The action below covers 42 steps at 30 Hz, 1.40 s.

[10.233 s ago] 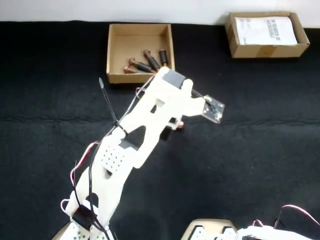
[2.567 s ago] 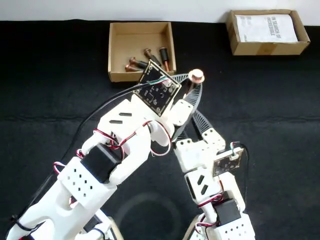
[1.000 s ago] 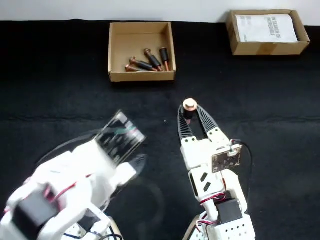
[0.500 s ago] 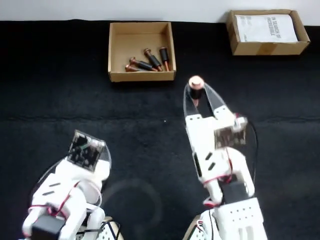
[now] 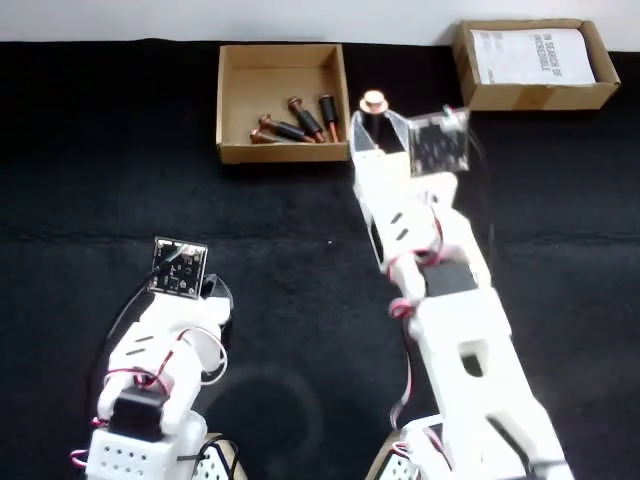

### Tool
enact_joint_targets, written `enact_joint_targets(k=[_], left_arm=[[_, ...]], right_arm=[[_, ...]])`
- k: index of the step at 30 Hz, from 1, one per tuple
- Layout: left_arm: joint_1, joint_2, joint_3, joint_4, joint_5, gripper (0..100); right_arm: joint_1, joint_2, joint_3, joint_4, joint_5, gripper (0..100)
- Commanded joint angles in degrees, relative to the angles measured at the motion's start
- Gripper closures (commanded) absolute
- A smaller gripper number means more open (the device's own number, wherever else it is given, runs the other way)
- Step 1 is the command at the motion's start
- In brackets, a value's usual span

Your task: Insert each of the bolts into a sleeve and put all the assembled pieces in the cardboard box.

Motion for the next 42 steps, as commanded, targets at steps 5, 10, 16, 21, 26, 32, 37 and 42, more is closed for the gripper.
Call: enact_joint_targets(k=[5, 10, 16, 21, 26, 32, 37, 42], left_arm=[[-5.41, -0.40, 5.85, -9.58, 0.35, 99], [-7.34, -0.31, 5.85, -6.59, 0.35, 99], [-10.86, -0.31, 5.85, -0.53, 0.26, 99], [-14.99, -0.31, 5.85, -0.62, 0.26, 99], [-15.25, -0.31, 5.85, -0.62, 0.26, 99], [-15.25, -0.31, 5.93, -0.62, 0.26, 99], [-15.25, -0.31, 5.93, -0.70, 0.26, 99], [-15.25, -0.31, 5.93, -0.70, 0.26, 99]], right_arm=[[0.22, 17.45, -16.40, -1.27, -1.76, 99.1], [-0.84, 30.29, -27.21, -1.27, -1.67, 99.1], [-2.15, 44.35, -40.04, -1.27, 5.54, 99.1], [-5.93, 55.16, -47.60, -1.27, 15.82, 99.1], [-9.71, 63.16, -54.37, -1.54, 23.12, 99.1], [-10.77, 71.16, -62.02, -1.63, 36.22, 99.1], [-10.07, 77.32, -69.14, -1.63, 44.84, 99.1], [-9.80, 82.77, -74.42, -1.63, 54.59, 99.1]])
